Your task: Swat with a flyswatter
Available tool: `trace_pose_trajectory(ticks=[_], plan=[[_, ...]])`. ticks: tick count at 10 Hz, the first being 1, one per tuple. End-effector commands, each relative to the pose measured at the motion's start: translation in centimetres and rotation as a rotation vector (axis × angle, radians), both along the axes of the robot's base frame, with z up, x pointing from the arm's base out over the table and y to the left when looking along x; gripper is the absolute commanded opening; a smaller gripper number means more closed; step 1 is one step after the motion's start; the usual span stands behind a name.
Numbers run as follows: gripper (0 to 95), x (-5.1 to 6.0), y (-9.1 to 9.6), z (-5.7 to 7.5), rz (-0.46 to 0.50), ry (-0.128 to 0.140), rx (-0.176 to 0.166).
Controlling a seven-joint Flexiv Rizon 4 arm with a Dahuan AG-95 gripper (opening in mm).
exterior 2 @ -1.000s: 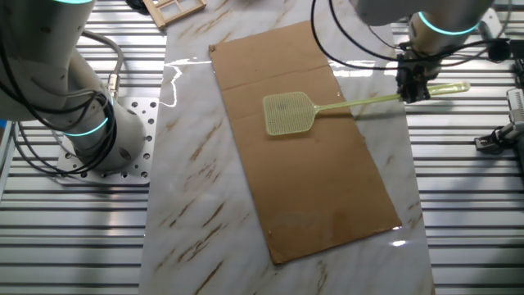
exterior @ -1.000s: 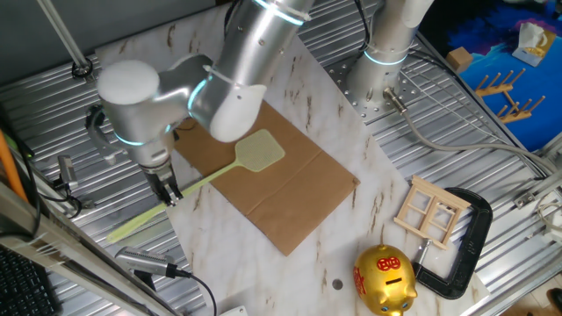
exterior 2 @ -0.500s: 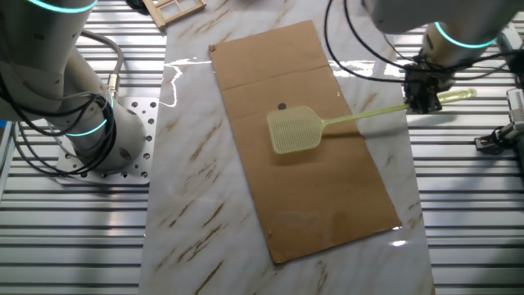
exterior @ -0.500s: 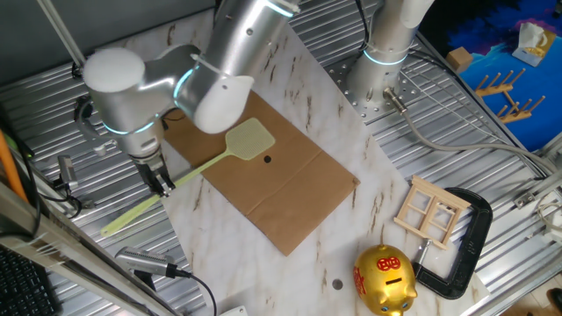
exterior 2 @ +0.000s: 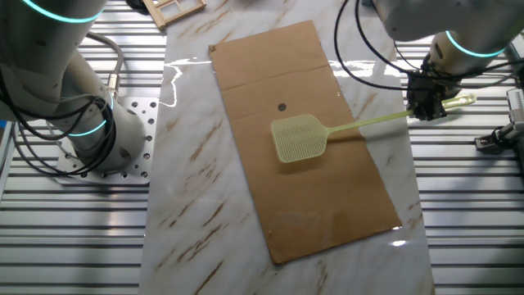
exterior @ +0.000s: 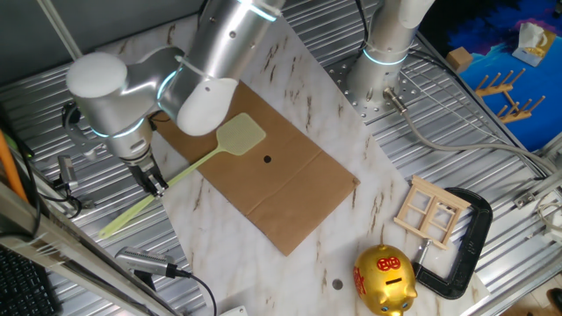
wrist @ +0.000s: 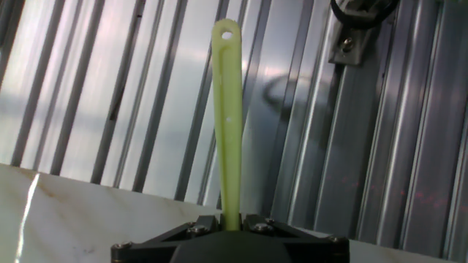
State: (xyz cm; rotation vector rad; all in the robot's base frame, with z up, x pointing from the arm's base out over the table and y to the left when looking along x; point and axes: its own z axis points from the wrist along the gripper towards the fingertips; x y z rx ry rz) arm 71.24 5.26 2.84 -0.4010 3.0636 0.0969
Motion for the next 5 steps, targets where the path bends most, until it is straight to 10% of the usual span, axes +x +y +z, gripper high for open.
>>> trace_pose_trajectory(ticks=[1,5], plan=[[0.0,-0.01,-0.09,-0.12,0.001,0.001,0.0],[0.0,0.08,-0.17,-0.29,0.001,0.013,-0.001]])
